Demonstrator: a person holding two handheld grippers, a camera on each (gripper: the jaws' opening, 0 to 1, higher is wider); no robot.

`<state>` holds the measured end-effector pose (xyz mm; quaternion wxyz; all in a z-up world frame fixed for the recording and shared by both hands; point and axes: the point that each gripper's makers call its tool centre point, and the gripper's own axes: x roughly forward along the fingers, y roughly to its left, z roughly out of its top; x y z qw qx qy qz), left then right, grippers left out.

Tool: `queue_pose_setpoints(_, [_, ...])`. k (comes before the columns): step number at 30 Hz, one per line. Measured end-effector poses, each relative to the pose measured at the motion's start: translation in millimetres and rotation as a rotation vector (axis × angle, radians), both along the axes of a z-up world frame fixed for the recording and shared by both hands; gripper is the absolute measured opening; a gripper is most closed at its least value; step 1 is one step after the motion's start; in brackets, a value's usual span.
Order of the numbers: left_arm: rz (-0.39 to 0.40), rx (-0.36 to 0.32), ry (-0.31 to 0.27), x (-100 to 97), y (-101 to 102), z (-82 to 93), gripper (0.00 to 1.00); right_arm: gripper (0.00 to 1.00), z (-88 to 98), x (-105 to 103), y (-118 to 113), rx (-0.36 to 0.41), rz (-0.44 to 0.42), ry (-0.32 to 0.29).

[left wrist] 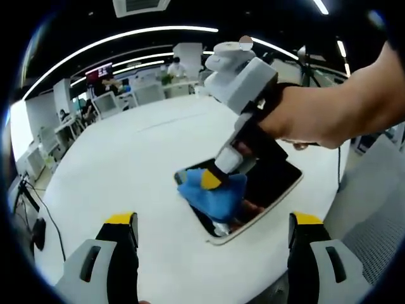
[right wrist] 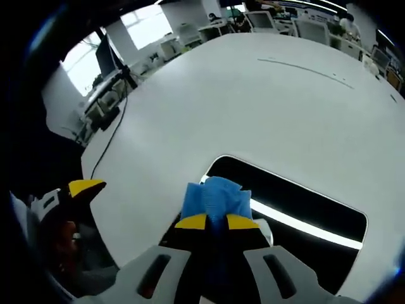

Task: Wipe the mirror surface with the cleaning cloth until all visible marks leave the cleaned area.

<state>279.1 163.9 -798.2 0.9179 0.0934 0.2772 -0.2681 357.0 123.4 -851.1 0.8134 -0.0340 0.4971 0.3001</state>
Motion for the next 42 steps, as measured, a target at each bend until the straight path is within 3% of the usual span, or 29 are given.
queue_pose_setpoints(6, [0.002,0.000,0.000,1.3,0,-1.2,0.99,0.04,-5.6,6,-7,-0.001,-0.007,0.001])
queue_pose_setpoints(25, [0.009,0.003,-0.001,-0.5,0,-2.2,0.99,0.04,-2.0,-1,-21,0.006,-0.021,0.000])
queue_pose_setpoints(42, [0.016,-0.002,0.000,-0.8,1,-0.6,0.99,0.04,-0.1,0,-59,0.004,-0.058,0.000])
